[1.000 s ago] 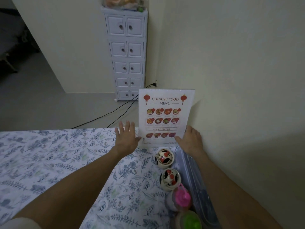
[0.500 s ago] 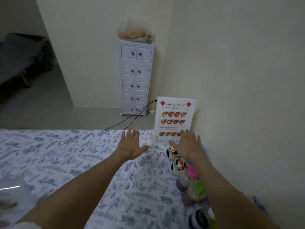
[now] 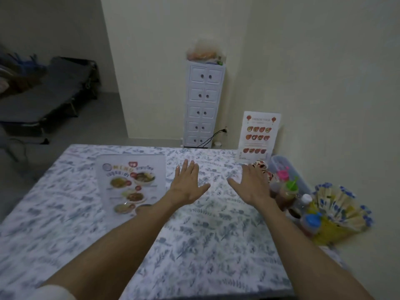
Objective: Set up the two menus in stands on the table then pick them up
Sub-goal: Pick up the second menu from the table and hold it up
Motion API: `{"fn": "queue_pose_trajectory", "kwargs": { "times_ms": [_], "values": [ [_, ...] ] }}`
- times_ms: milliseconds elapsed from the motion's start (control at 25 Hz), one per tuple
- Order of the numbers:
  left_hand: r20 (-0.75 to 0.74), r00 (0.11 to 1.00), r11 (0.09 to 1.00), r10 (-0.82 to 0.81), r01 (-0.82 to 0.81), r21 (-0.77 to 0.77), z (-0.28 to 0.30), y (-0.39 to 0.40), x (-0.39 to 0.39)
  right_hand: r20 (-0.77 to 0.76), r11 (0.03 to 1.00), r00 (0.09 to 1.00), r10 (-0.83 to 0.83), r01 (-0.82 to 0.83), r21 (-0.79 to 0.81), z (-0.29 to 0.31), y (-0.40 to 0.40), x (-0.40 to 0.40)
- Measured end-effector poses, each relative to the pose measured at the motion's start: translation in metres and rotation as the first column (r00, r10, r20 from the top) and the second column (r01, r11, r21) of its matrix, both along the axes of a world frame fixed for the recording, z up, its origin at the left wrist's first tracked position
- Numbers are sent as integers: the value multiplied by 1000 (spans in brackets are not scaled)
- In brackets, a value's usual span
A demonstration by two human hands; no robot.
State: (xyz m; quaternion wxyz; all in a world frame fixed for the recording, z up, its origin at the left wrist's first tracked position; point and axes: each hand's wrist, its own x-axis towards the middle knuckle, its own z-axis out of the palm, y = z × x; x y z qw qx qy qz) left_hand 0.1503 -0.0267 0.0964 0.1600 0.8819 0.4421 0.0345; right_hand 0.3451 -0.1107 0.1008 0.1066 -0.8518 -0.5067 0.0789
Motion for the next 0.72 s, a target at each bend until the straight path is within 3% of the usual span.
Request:
{"fn": "queue_pose_trajectory", "kwargs": {
  "times_ms": [240,440,560,720],
  "values": [
    [113,974,981,195,-192,-37,-24,-36,-123,-152,990,980,126,-115,78,-21,-19,-118],
    [250,877,912,411,-390,-130,-55,-26,-190,-362,971,905,224,-175,163,-50,5,-175],
    [341,775,846,532,-475,-242,-70,-1,-209,-537,973,815,218,-136,187,-70,32,-192],
    [431,530,682,731,-541,-492,-86,41,-222,-738,983,664,119,24,180,-92,75,-198]
  ]
}}
